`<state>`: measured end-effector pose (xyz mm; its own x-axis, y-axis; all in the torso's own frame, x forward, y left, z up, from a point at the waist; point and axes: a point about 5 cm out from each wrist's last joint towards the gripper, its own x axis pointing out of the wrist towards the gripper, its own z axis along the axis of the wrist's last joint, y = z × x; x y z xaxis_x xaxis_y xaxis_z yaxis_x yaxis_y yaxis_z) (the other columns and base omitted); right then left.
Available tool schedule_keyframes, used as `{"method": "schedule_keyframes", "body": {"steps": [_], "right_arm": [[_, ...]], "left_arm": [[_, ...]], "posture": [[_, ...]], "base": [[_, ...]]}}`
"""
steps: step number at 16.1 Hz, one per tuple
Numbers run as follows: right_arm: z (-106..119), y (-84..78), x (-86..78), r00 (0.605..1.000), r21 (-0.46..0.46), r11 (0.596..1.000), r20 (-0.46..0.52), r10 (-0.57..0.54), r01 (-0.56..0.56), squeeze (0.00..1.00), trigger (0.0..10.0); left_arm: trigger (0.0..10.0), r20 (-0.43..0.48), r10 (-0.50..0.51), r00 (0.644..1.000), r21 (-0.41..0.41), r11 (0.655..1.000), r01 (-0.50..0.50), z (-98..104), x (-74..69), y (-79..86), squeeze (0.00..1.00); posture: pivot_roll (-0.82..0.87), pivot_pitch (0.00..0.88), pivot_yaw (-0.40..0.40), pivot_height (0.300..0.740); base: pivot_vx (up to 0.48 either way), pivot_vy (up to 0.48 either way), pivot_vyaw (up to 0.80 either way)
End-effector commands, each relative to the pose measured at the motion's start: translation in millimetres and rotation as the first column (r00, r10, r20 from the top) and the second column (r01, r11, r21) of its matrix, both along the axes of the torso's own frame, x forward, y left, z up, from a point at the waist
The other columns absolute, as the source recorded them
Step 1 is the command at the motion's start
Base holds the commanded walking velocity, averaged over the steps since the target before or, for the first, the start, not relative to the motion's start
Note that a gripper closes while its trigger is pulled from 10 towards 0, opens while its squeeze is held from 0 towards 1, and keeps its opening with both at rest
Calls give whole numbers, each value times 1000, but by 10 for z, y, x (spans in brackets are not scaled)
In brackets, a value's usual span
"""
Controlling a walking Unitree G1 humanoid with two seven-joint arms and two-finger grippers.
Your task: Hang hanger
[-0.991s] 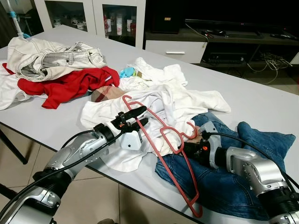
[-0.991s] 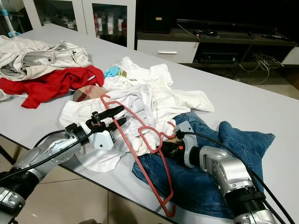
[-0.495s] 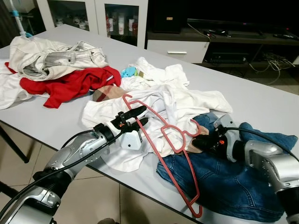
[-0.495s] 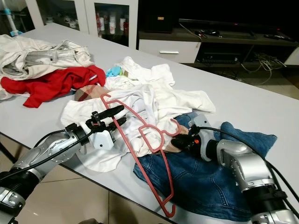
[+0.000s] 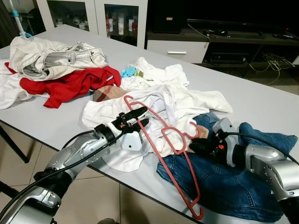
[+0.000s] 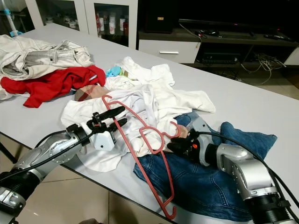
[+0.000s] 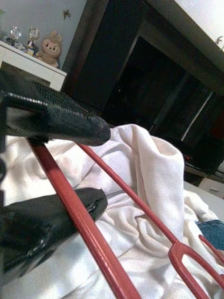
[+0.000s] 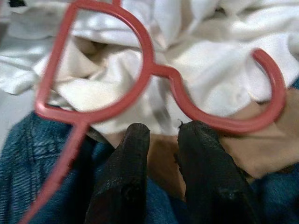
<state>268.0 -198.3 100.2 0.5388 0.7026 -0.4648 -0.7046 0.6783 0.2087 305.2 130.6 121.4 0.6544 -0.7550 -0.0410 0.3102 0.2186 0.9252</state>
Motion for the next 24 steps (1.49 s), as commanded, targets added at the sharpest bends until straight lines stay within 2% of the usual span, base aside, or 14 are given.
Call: {"method": "schedule_keyframes", "body": {"steps": [1,7,10,13,14,15,17,18,19,22,23,24], "right_arm": [[39,-91,42,999,-19,999,22,-47,48,0,10000],[76,-66,97,994,2,995,50,-100,100,0,10000],[117,-103,146,988,-2,991,77,-131,132,0,10000],[280,-231,323,947,15,961,166,-276,277,0,10000],[322,-266,368,931,28,948,181,-317,317,0,10000],[346,-281,391,923,35,942,189,-335,335,0,10000],[409,-298,426,909,67,931,198,-366,360,0,10000],[440,-306,439,903,91,925,200,-380,369,0,10000],[446,-328,449,896,95,918,200,-397,385,0,10000],[461,-425,495,866,107,887,195,-461,448,0,10000],[492,-451,510,857,129,878,190,-479,462,0,10000],[556,-429,514,864,174,880,180,-470,443,0,10000]], "left_arm": [[0,4,-17,1000,5,1000,17,8,-1,-37,0],[0,-14,-35,999,11,999,35,-16,-27,-32,0],[0,-14,-40,999,14,999,41,-19,-31,-37,0],[0,-4,-28,1000,21,999,28,-25,-25,-36,0],[2588,11,-12,1000,21,1000,11,-15,-11,-33,0],[10000,25,1,1000,20,1000,-1,-4,3,-29,0],[10000,69,28,997,20,999,-30,34,35,-20,0],[10000,149,82,985,9,996,-84,122,93,19,0],[10000,225,129,966,-3,991,-131,219,147,66,0],[10000,394,181,901,-8,981,-194,444,236,141,0],[10000,452,195,870,-12,977,-212,526,267,161,0],[10000,508,201,837,-8,973,-229,604,300,171,0]], "posture": [[-45,0,-64,740],[-44,0,-66,740],[-44,0,-69,740],[-45,0,-73,740],[-45,0,-74,740],[-46,0,-75,740],[-46,0,-77,740],[-47,0,-77,740],[-46,0,-77,740],[-43,0,-75,740],[-44,0,-74,740],[-45,0,-73,740]], "base": [[0,0,0],[0,0,0],[0,0,0],[0,0,0],[0,0,0],[0,0,0],[0,0,0],[0,0,0],[0,0,0],[0,0,0],[0,0,0],[0,0,0]]}}
